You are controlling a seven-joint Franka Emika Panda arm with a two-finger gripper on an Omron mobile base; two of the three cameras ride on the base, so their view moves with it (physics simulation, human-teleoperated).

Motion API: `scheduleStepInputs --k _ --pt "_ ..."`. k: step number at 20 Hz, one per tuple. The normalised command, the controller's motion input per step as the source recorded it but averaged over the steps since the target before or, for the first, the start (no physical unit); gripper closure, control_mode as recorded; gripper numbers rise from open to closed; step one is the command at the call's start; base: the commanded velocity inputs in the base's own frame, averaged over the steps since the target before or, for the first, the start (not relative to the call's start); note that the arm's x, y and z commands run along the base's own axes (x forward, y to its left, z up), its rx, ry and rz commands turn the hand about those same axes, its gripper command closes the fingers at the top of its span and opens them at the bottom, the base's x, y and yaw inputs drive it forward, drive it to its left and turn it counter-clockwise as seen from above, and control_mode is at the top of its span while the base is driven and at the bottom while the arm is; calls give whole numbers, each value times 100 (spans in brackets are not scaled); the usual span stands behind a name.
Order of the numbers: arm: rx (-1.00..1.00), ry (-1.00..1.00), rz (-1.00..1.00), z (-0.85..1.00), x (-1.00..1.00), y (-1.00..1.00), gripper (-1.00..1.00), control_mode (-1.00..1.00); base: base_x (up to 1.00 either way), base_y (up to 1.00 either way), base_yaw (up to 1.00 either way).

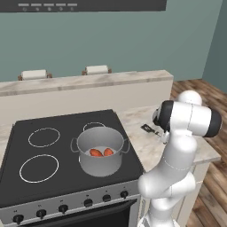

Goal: Put the sweet potato and sweet potato in the pot. Retrieve the spatula and lightly stir the vegetables in the pot.

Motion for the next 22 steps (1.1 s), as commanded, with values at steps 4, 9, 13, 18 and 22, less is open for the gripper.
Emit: scheduleStepInputs --k 4,9,13,18,22 --pt "0 0 0 -4 -10 0 -100 -100 0 0 0" --pt "0 0 0 -2 -6 0 100 -100 0 0 0" --pt "0 0 0 0 -4 0 100 -100 0 0 0" --pt "0 0 0 0 -2 0 100 -100 0 0 0" --pt "0 -2 2 29 -23 0 100 -100 0 0 0"
